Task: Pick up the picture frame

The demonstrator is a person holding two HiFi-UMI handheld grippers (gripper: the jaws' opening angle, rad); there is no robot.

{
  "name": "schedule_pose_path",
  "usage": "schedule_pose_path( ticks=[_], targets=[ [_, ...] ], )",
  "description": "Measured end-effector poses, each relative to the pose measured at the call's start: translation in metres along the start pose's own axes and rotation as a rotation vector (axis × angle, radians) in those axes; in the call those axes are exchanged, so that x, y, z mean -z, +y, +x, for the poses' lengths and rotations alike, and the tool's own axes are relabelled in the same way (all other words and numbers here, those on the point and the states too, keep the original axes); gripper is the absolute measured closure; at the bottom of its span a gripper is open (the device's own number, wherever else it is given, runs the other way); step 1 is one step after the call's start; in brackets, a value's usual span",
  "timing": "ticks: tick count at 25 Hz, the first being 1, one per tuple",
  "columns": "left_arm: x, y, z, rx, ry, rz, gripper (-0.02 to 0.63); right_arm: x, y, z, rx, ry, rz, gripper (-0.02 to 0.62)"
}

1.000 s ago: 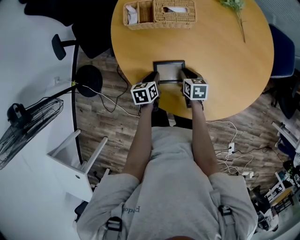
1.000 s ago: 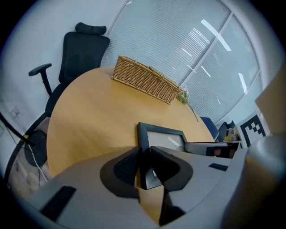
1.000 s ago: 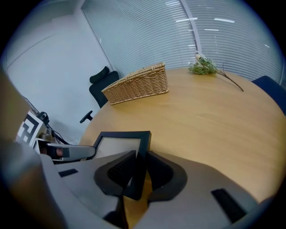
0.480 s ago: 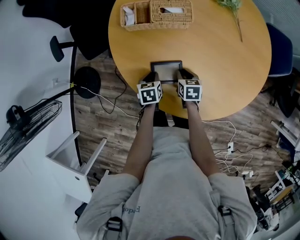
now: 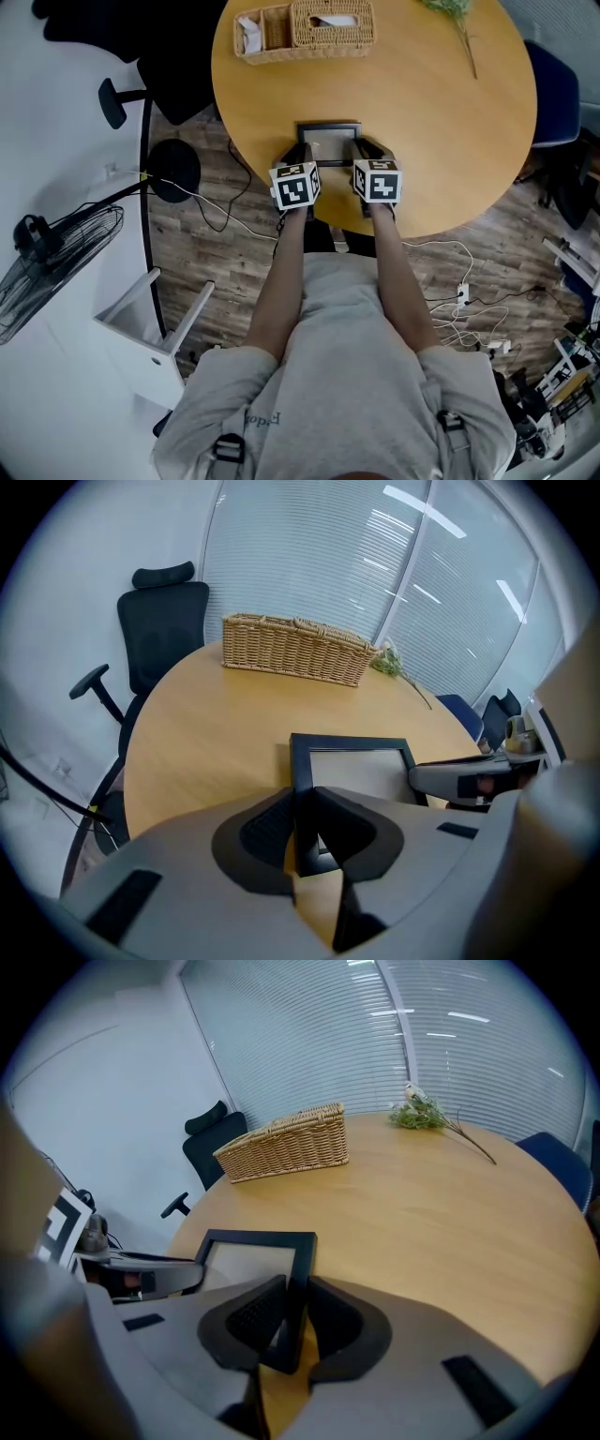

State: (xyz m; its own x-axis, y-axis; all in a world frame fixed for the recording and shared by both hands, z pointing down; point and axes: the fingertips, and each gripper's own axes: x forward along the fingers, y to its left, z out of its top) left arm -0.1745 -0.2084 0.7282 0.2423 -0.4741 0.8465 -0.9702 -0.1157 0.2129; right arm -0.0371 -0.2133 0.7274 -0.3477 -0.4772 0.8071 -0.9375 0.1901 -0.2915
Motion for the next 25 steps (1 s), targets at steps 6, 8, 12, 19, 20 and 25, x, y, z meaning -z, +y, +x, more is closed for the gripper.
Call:
schedule_pose_path(
  ticks=[6, 8, 12, 19, 20, 25],
  targets=[
    [-0.005, -0.005, -0.008, -0.007, -0.026, 0.007, 0.518, -0.008, 0.000, -0.009, -0.004, -0.029, -0.018, 0.515],
    [-0.008, -0.006, -0.012, -0.011, -0.038, 0.011, 0.518, -0.012, 0.001, -0.012, -0.011, -0.038, -0.023, 0.515],
    [-0.017, -0.008, -0.022, -0.018, -0.071, 0.013, 0.518, -0.020, 0.004, -0.019, -0.023, -0.063, -0.033, 0.515],
    [-0.034, -0.009, -0.046, -0.045, -0.153, 0.002, 0.518, -0.041, 0.014, -0.034, -0.056, -0.120, -0.068, 0.517],
    [-0.035, -0.009, -0.050, -0.049, -0.161, 0.000, 0.518, -0.043, 0.016, -0.036, -0.059, -0.127, -0.073, 0.517],
    [-0.040, -0.009, -0.070, -0.073, -0.208, -0.013, 0.518, -0.053, 0.028, -0.049, -0.082, -0.165, -0.104, 0.517]
  ],
)
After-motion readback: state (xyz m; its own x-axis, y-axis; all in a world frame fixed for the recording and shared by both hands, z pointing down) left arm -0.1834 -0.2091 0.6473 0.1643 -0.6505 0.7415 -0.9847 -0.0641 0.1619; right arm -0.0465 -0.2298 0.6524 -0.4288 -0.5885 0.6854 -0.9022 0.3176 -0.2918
